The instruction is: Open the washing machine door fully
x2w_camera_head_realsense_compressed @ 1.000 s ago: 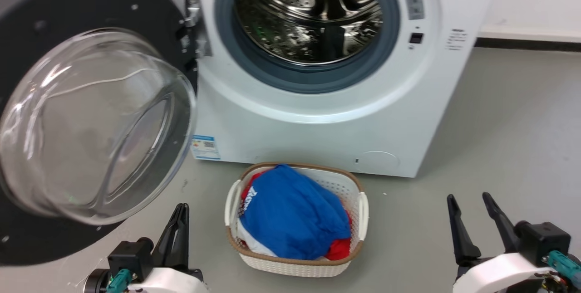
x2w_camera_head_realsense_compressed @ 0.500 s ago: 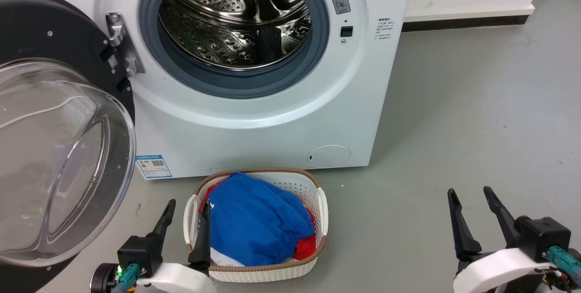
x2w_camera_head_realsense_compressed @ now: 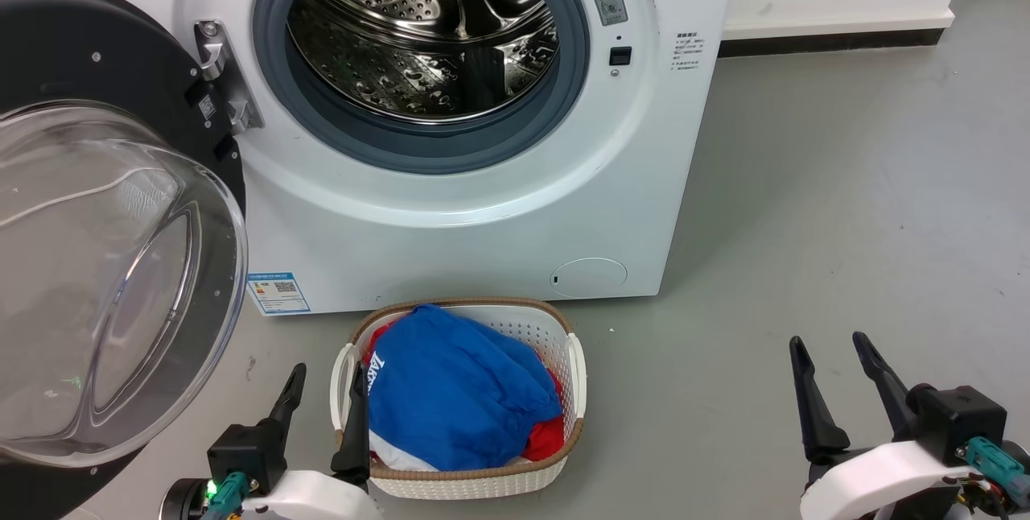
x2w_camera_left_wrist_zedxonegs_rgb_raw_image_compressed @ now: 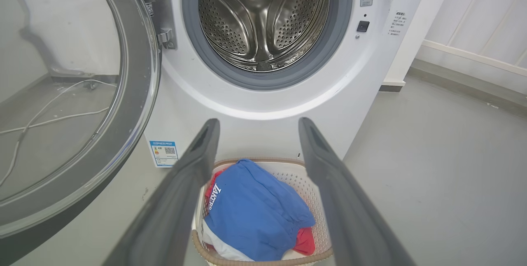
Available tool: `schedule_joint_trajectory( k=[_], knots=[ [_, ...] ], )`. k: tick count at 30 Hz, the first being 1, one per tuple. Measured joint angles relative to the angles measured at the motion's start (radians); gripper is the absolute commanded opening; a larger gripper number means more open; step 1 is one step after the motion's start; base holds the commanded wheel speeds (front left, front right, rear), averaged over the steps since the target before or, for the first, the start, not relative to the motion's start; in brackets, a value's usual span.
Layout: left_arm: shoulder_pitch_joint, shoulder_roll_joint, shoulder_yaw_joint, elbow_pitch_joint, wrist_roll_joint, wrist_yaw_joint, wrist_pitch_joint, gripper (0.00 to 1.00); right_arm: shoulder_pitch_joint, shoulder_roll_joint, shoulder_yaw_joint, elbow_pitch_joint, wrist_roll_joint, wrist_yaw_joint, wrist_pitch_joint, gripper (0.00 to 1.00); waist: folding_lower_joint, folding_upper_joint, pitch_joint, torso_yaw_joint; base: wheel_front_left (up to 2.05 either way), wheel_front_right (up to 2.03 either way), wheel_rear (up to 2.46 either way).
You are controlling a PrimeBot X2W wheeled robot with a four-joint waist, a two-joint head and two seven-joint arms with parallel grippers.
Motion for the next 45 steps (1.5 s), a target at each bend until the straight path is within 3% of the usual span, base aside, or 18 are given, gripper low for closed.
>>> schedule_joint_trajectory(
  k=[7, 8, 14, 45],
  knots=[
    [0.000, 0.002, -0.006, 0.010, -0.001, 0.003, -0.003, 1.00, -0.001, 0.000, -0.002, 0.000, 0.000, 0.000, -0.001, 1.00, 0.0000, 0.0000, 0.001, 0.010, 0.00, 0.00, 0.00],
    [0.000, 0.002, -0.007, 0.011, -0.002, 0.004, -0.003, 0.00, -0.002, 0.000, -0.002, 0.000, 0.000, 0.000, -0.001, 0.00, 0.0000, 0.0000, 0.001, 0.011, 0.00, 0.00, 0.00],
    [0.026, -0.002, -0.007, 0.054, -0.018, 0.006, 0.010, 0.00, 0.030, 0.000, -0.001, 0.043, 0.017, 0.000, 0.001, 0.00, 0.0000, 0.0000, 0.001, 0.013, 0.00, 0.00, 0.00],
    [-0.009, -0.036, 0.096, 0.052, -0.531, -0.062, 0.140, 0.00, -0.037, -0.011, -0.016, 0.122, 0.607, 0.000, 0.044, 0.00, 0.0000, 0.0000, 0.003, 0.022, 0.00, 0.00, 0.00]
  ],
)
